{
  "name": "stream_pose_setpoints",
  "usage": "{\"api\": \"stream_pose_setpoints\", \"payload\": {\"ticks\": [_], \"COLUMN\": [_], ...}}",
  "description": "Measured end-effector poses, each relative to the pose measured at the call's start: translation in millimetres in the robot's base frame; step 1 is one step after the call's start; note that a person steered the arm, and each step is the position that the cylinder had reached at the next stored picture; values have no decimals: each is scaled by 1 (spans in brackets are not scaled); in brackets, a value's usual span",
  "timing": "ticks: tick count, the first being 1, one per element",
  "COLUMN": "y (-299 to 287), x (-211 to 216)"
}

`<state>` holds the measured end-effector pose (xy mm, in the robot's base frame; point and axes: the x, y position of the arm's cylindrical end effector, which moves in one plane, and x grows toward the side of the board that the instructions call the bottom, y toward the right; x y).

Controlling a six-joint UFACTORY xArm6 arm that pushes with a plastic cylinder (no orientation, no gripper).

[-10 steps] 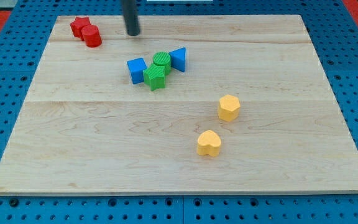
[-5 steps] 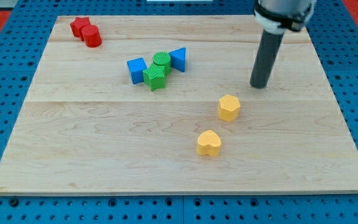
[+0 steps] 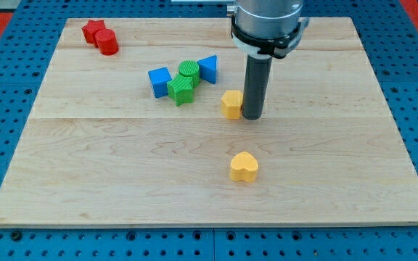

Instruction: Slide the yellow hexagon closer to the green star

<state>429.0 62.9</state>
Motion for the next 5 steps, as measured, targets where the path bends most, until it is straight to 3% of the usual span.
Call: {"api": "stream_pose_setpoints", "payload": {"ticks": [2, 5], "y": [-3, -114], "x": [-29, 0]}}
